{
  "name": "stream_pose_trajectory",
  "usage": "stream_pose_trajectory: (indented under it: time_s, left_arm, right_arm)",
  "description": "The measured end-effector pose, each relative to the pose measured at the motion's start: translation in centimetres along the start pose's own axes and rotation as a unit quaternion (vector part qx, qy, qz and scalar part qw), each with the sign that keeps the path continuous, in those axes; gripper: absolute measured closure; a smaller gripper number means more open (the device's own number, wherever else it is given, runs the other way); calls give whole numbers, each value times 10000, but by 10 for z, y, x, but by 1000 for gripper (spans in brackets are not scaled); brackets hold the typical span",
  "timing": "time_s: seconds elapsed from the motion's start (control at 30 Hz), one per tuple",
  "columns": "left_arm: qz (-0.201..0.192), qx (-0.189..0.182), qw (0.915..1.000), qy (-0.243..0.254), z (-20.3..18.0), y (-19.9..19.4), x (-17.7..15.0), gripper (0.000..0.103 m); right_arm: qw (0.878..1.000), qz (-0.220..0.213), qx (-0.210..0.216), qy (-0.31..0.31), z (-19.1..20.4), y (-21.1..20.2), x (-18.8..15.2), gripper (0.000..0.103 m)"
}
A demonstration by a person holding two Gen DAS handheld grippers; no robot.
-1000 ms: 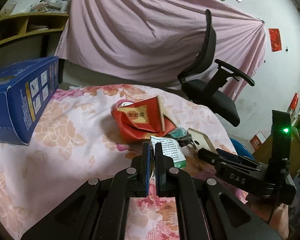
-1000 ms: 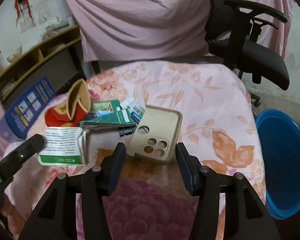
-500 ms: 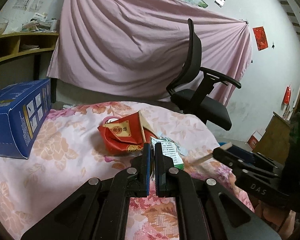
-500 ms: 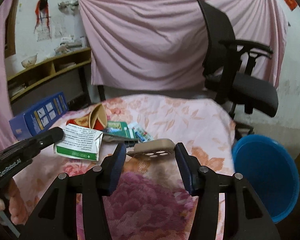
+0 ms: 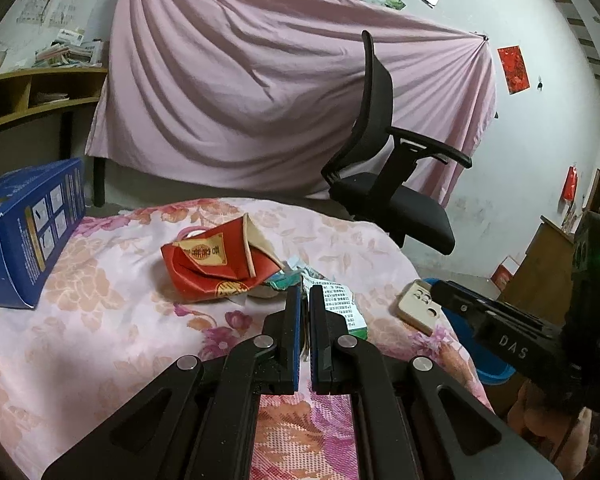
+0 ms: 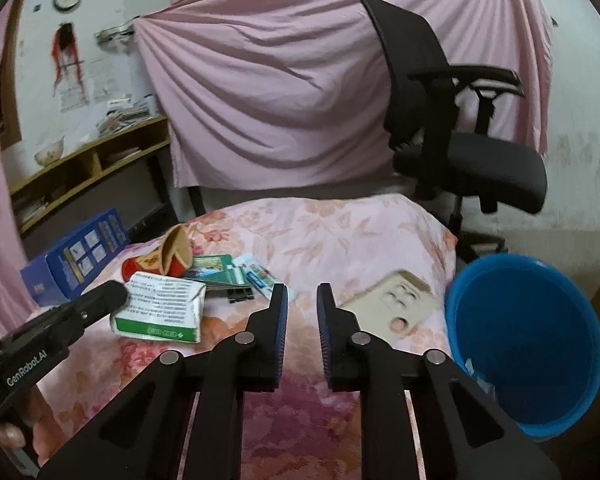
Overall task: Collect trash
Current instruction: 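Grasp the beige phone case with the right tool while the left tool holds the sheet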
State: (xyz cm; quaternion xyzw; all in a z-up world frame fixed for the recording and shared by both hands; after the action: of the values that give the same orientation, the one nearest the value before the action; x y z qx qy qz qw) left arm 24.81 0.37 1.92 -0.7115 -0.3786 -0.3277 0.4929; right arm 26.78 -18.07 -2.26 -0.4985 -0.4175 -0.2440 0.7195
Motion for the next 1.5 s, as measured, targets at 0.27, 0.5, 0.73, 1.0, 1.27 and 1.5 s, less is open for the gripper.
stream_pose_trajectory:
  time_s: [0.27, 0.5, 0.73, 1.0, 1.27, 1.5]
  left_arm:
    - [321, 49, 9992, -225, 8, 12, 0, 101]
    - [488, 111, 9978, -429, 13, 17, -3, 101]
    - [560, 67, 9967, -578, 19, 17, -3, 101]
    - [546, 58, 9971, -532, 19, 15, -3, 101]
    - [455, 70, 9980, -428, 13, 14, -3, 101]
    - [9, 38, 9998, -202, 1, -1, -2, 101]
  right_arm:
    - [9966, 353, -207, 722, -39, 6, -6, 53]
    - [9882, 938, -269, 1183, -55, 32, -7, 34]
    - [9869, 1184, -642, 892, -39, 63, 1, 20]
    - [9836, 1371, -1146, 244, -25, 71, -2, 38]
    - [9925, 1009, -490, 478, -33, 47, -3, 46]
    - [9984, 417, -198, 341, -26, 17, 0, 60]
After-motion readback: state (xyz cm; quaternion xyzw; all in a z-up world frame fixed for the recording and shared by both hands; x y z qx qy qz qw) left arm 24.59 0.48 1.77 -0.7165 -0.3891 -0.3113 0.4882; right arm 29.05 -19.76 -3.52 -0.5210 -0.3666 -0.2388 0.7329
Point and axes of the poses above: each gripper's, at about its wrist camera, not at the fingertips, and y roughly the way its jaws point, z to its left, x to its top, the point moved 1 cm from there along y, roughly the way its jaws point
